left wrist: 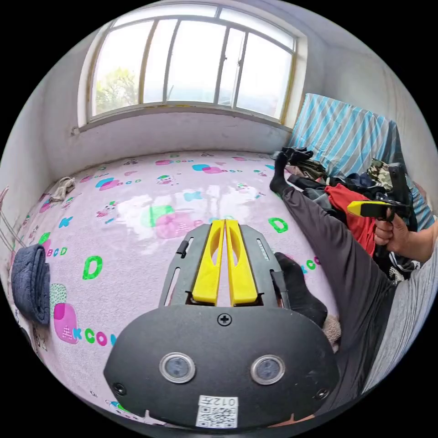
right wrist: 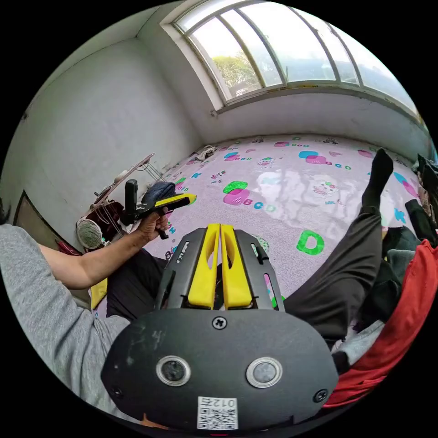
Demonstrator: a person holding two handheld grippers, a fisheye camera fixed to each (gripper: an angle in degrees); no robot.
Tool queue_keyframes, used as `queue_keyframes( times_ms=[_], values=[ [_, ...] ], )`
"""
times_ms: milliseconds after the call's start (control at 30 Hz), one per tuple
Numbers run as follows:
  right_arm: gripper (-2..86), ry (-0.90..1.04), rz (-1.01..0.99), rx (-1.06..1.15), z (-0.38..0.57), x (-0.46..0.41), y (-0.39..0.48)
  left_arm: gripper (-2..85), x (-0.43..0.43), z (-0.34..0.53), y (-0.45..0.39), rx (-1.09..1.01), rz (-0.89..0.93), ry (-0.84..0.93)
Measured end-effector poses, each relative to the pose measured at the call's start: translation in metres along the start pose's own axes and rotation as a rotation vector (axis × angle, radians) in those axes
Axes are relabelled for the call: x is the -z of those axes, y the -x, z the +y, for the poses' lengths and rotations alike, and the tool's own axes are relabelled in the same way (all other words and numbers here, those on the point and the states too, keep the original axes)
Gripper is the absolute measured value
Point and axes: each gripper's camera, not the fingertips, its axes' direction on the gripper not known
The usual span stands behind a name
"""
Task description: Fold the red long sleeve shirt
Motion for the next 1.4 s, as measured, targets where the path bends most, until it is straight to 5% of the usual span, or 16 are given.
queue_keyframes(
  times_ms=[267,400,500,633,1000,1167,1400],
  values=[
    [7.6,-0.23,0.788,-0.322,-0.009,0.214,-0.167,3.0,-0.073,-0.108,-0.157,-0.176,0.531,0.049],
    [11.1,-0.277,0.868,-0.519,-0.017,0.264,-0.233,6.8,-0.108,-0.166,-0.238,-0.234,0.732,0.155],
    [12.2,-0.253,0.8,-0.62,-0.033,0.266,-0.288,8.8,-0.127,-0.197,-0.277,-0.246,0.767,0.236],
    [2.7,-0.253,0.635,-0.598,-0.066,0.236,-0.309,10.1,-0.134,-0.221,-0.277,-0.167,0.8,0.295],
    [-0.1,-0.286,-0.005,-0.278,-0.197,0.09,-0.184,13.1,-0.091,-0.217,-0.084,0.234,1.02,0.28],
    [-0.3,-0.04,-0.411,-0.106,-0.272,-0.027,-0.109,12.5,-0.042,-0.185,0.011,0.42,1.12,0.128],
    [-0.2,0.201,-0.488,-0.014,-0.301,-0.132,-0.086,3.6,0.014,-0.107,0.082,0.447,0.981,0.154]
  ],
)
